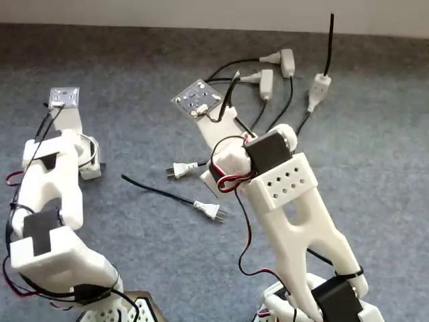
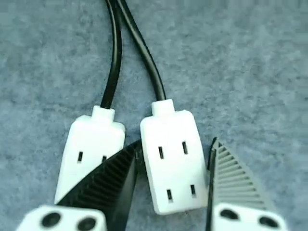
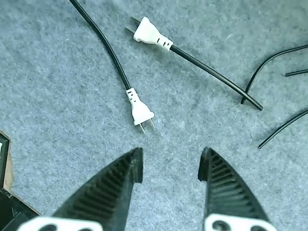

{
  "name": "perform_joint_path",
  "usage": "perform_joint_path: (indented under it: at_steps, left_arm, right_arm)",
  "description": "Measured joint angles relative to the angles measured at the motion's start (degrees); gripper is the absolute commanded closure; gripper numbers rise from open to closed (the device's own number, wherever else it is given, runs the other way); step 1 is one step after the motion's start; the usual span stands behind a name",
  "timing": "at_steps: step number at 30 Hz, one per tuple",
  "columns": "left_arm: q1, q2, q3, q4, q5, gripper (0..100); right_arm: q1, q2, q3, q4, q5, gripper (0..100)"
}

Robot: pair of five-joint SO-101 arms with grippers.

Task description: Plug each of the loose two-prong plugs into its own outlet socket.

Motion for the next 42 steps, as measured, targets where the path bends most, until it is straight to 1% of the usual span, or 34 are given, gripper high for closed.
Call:
perform_joint_path:
  at_steps: [3,9,11,20,23,30,35,38,42]
  left_arm:
    - [-0.2,0.1,0.0,0.0,0.2,79]
    - [-0.2,0.1,0.0,0.0,0.2,96]
    - [-0.1,0.1,0.0,0.0,0.2,100]
    - [0.6,0.1,0.0,0.4,0.1,99]
    - [2.8,-0.3,-2.1,4.3,0.1,99]
    - [14.2,-9.4,-11.0,19.4,0.1,99]
    - [26.5,-18.2,-13.8,27.2,0.1,99]
    - [36.3,-21.3,-13.8,29.5,0.1,99]
    - [48.3,-19.3,-13.8,28.4,0.6,99]
  right_arm:
    - [0.1,0.0,0.0,0.0,0.0,80.4]
    - [0.2,0.0,0.0,0.0,0.0,80.4]
    - [0.2,0.0,0.0,0.0,0.0,80.4]
    - [0.4,0.0,0.0,0.7,0.0,80.4]
    - [2.1,-1.5,-0.3,2.0,0.0,80.4]
    - [10.5,-11.2,-0.8,2.3,0.0,80.4]
    - [19.1,-16.8,-0.8,3.2,0.0,80.4]
    - [26.0,-18.3,-0.8,3.3,0.0,80.4]
    - [38.8,-18.6,-0.8,3.3,0.2,80.4]
